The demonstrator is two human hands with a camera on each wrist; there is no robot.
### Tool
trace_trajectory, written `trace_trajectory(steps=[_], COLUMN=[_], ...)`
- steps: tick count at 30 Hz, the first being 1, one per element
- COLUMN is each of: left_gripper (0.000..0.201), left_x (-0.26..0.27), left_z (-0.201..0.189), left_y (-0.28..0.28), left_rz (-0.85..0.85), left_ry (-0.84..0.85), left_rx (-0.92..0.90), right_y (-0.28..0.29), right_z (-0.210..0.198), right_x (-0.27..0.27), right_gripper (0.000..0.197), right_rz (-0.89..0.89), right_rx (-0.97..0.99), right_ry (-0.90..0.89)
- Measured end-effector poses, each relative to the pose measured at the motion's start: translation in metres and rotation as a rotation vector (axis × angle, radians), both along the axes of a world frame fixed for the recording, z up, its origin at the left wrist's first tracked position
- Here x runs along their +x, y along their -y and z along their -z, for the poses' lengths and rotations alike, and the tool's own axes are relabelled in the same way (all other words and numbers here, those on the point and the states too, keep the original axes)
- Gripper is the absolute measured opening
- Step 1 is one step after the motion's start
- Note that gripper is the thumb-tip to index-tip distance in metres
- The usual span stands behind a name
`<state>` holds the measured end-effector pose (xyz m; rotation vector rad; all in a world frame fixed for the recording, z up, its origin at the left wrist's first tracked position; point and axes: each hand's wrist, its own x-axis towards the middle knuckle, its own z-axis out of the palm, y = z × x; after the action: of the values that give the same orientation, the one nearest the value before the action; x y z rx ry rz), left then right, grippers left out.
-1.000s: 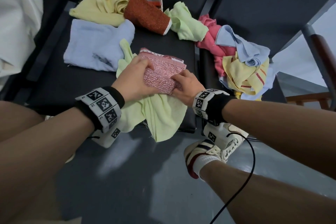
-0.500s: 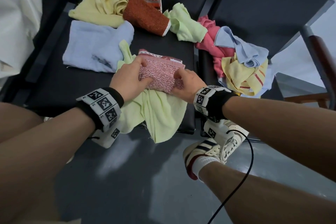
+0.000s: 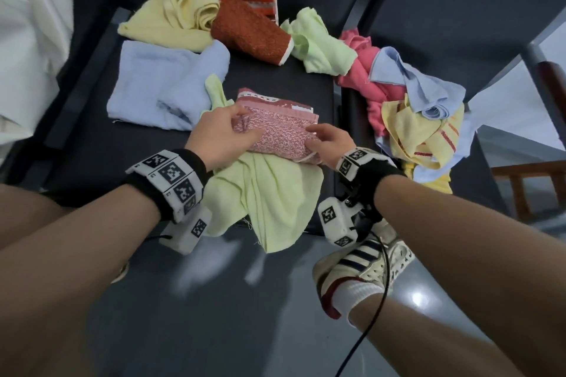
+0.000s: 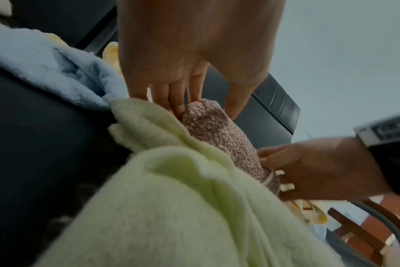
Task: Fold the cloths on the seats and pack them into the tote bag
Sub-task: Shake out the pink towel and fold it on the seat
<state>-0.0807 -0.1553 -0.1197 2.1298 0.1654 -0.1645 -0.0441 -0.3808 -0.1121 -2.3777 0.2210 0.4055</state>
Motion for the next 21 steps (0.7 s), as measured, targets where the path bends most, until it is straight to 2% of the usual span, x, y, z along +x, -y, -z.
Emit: trace_trajectory(steps=[3, 6, 11, 16, 21], left_gripper=[0.065, 0.056, 0.034, 0.032, 0.034], left_x=[0.003, 0.004, 0.006, 0.008, 0.013], left_z=[0.002, 0.006, 0.016, 0.018, 0.022], left_y=[-0.003, -0.002, 0.002, 0.011, 0.013], left_rz=[0.067, 0.055, -0.029, -0.120, -0.147], left_ry=[-0.040, -0.016, 0.046, 0.116, 0.151], left_rx=[-0.034, -0.045, -0.032, 0.046, 0.081], right_y=[0.006, 0.009, 0.013, 0.012, 0.020], right_z=[0.017, 0.025, 0.023, 0.016, 0.023], right_x=[-0.001, 0.001, 0.009, 0.010, 0.011], right_gripper=[0.036, 0.037, 0.042, 0.034, 0.053], right_rz=[0.169, 0.249, 0.216, 0.250, 0.290], right_rx=[0.142, 0.235, 0.218, 0.282, 0.362], right_ry=[-0.011, -0.014, -0.028, -0.099, -0.133])
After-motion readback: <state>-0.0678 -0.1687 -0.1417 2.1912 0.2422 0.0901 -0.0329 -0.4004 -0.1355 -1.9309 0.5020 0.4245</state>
